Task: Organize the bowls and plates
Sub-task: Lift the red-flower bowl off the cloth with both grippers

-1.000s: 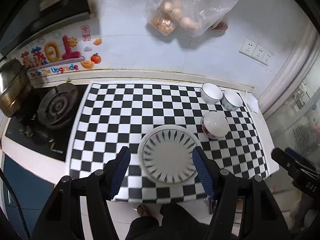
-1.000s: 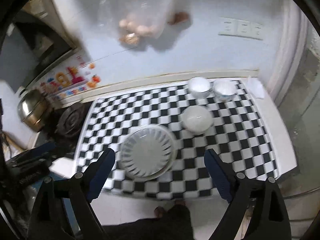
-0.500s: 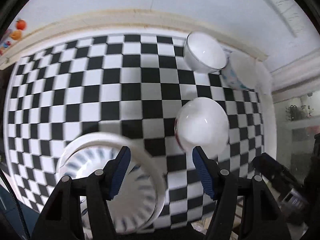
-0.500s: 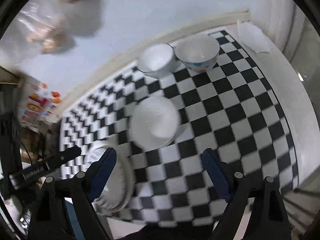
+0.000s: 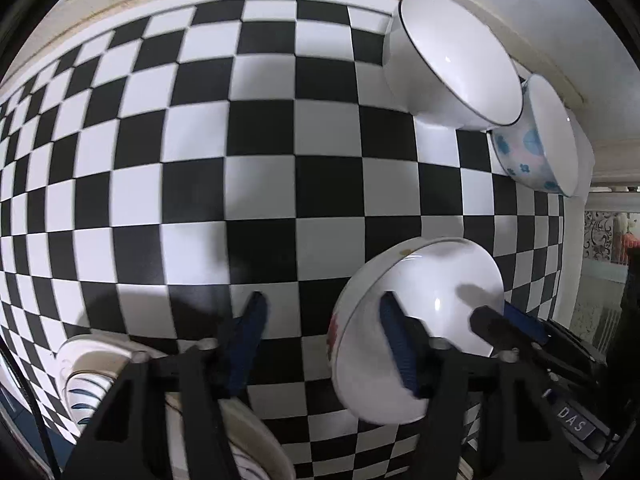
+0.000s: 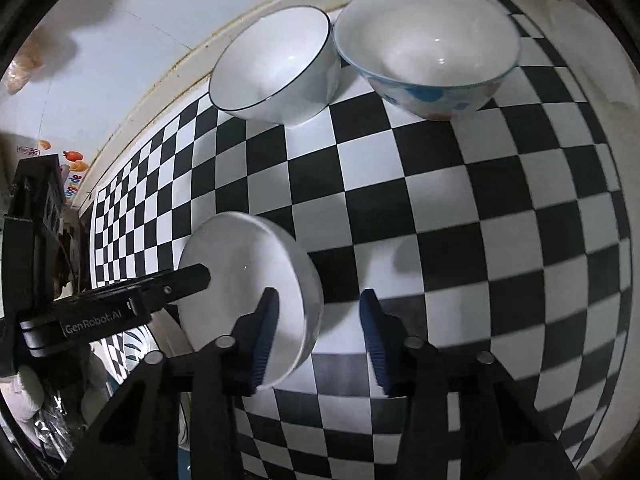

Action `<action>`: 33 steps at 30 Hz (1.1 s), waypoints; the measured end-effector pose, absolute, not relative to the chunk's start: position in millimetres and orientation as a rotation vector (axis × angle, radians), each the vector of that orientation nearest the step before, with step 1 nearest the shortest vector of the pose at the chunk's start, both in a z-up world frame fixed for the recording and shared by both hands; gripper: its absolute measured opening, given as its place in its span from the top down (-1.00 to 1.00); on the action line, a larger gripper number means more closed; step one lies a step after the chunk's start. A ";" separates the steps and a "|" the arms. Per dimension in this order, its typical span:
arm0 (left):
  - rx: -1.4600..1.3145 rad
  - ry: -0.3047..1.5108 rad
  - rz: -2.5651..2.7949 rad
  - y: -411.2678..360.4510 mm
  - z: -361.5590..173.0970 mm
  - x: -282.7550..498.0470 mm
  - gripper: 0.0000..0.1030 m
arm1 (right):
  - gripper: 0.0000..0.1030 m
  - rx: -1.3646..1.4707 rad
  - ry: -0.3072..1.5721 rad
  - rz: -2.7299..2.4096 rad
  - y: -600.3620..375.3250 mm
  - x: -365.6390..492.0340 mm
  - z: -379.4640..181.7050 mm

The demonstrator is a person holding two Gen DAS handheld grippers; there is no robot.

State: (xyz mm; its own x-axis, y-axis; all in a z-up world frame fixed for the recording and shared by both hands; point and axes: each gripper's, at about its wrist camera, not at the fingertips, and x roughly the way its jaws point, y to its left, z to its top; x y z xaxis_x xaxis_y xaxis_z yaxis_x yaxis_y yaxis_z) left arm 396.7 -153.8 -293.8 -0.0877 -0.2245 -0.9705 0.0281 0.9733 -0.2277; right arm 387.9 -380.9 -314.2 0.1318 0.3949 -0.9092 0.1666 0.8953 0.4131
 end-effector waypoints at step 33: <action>-0.060 1.766 -0.300 -216.0 -303.9 302.2 0.68 | 0.79 0.450 1.611 0.221 -408.9 300.2 -321.0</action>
State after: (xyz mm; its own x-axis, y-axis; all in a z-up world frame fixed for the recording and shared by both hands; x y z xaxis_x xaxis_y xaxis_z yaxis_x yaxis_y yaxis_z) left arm 302.2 -216.0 -303.9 -0.2184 -0.2030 -0.9545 0.1231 0.9646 -0.2333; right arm 300.2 -408.9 -321.0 -0.0371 0.4143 -0.9094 0.1545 0.9015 0.4044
